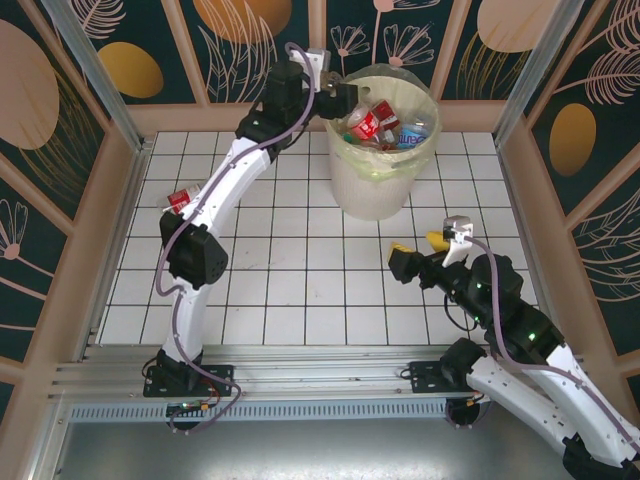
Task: Put the plastic bottles in the bin
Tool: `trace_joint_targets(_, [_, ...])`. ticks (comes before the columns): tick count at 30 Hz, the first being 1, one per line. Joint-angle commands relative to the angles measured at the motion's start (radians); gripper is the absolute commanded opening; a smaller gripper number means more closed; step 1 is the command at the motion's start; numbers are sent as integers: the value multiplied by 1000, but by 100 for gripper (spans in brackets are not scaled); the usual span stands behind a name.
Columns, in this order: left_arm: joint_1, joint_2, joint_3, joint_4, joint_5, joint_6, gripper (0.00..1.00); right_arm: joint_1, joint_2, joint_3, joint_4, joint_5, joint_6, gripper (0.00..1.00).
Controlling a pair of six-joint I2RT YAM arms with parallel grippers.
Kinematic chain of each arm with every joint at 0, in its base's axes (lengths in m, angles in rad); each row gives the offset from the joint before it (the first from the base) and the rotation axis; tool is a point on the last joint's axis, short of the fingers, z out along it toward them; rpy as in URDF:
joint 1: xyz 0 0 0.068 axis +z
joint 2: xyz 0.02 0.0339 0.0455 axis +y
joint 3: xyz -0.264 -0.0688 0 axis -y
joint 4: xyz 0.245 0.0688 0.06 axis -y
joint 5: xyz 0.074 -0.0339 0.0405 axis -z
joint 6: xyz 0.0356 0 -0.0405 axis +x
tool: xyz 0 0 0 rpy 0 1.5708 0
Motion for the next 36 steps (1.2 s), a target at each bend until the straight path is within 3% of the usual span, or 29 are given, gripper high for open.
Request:
trace_joint_targets(1, [18, -70, -28, 44, -47, -23, 87, 6, 9, 0, 25, 23, 6, 98])
trace_joint_targets(5, [24, -57, -15, 58, -21, -49, 74, 6, 24, 1, 32, 19, 4, 98])
trace_joint_targets(13, [32, 19, 52, 21, 18, -87, 69, 6, 28, 15, 15, 19, 4, 98])
trace_joint_targets(22, [33, 58, 55, 56, 141, -142, 48, 6, 29, 8, 23, 19, 9, 98])
trace_joint_targets(27, [33, 76, 52, 61, 211, -169, 47, 6, 32, 2, 26, 21, 10, 98])
trace_joint_targets(36, [29, 78, 24, 29, 221, -153, 49, 6, 36, -8, 40, 17, 15, 98])
